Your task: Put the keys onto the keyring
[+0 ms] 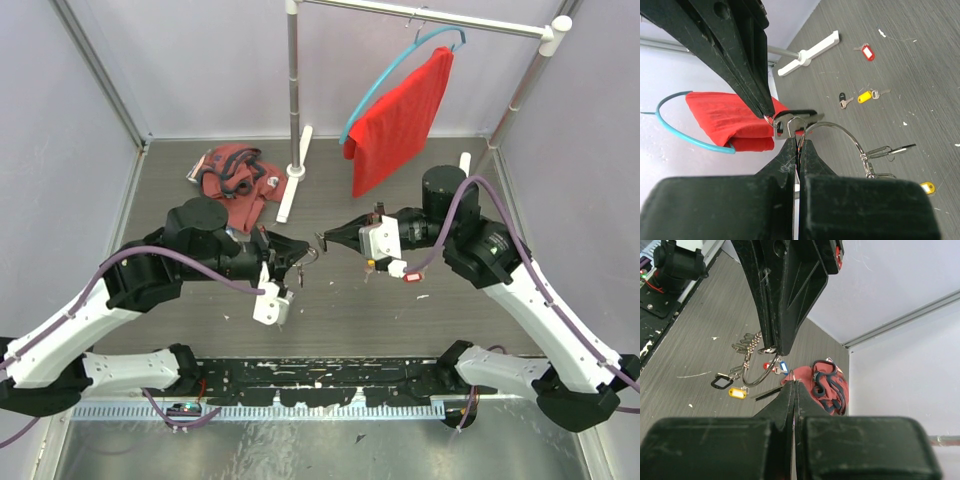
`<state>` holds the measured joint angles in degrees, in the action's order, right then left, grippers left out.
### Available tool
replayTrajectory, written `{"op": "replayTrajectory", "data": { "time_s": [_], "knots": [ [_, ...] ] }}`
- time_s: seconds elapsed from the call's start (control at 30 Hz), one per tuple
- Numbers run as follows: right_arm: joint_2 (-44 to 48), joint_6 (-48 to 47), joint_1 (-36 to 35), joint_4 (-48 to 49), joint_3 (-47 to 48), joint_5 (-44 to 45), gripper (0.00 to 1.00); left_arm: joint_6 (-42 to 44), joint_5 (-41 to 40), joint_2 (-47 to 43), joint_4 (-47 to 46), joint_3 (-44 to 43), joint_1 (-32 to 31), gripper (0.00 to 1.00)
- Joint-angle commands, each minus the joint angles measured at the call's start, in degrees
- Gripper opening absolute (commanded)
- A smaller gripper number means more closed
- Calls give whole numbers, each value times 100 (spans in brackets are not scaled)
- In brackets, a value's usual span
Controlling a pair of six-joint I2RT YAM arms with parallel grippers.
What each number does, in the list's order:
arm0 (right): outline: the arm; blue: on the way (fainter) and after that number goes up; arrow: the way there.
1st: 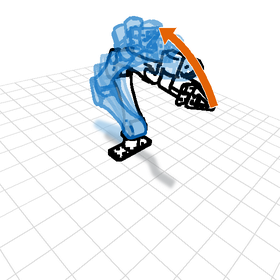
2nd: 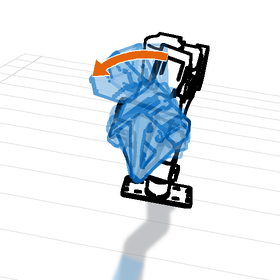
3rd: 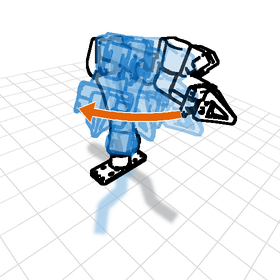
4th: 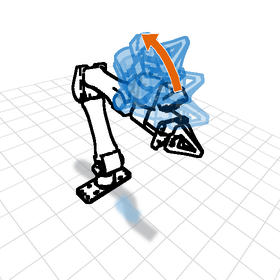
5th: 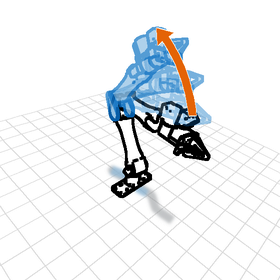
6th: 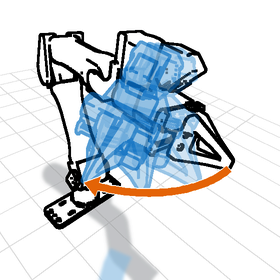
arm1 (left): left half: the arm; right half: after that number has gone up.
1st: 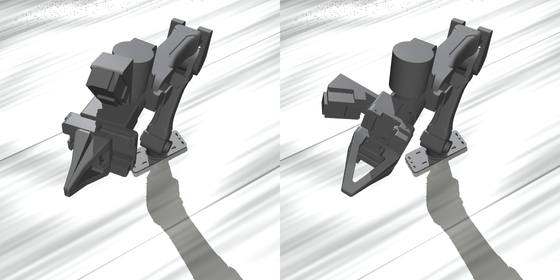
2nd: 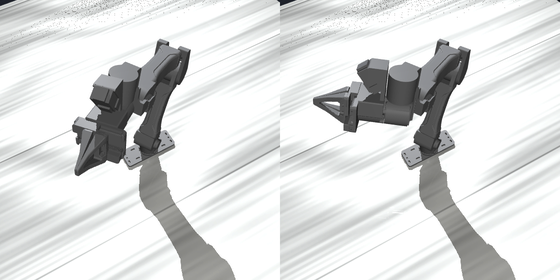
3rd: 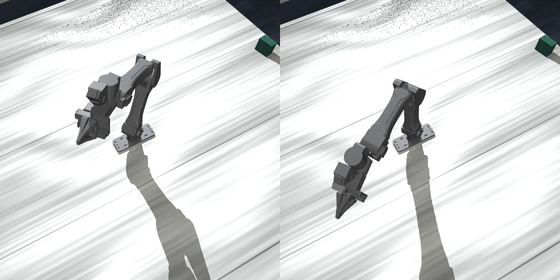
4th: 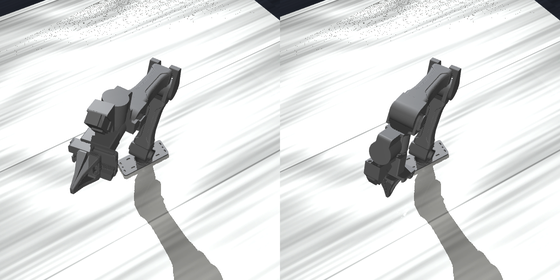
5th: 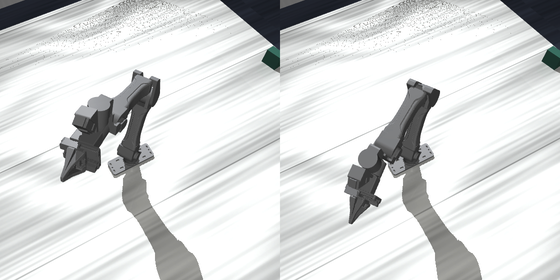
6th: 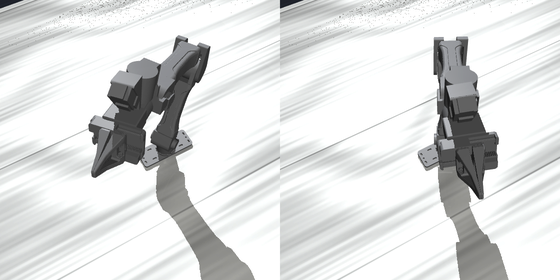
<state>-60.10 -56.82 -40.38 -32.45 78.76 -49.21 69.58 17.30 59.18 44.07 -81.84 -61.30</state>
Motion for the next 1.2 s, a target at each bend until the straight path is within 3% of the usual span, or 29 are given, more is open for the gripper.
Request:
{"op": "replayTrajectory", "data": {
  "time_s": [0.0, 1.17],
  "knots": [
    [-88, -195, -2, 20, 289, -191, 1, 123, -53, 62, 51, -280, -23, 0],
    [-428, -409, -189, -491, 619, -486, 1, 225, -297, 358, 198, -516, -126, 0]
  ]
}}
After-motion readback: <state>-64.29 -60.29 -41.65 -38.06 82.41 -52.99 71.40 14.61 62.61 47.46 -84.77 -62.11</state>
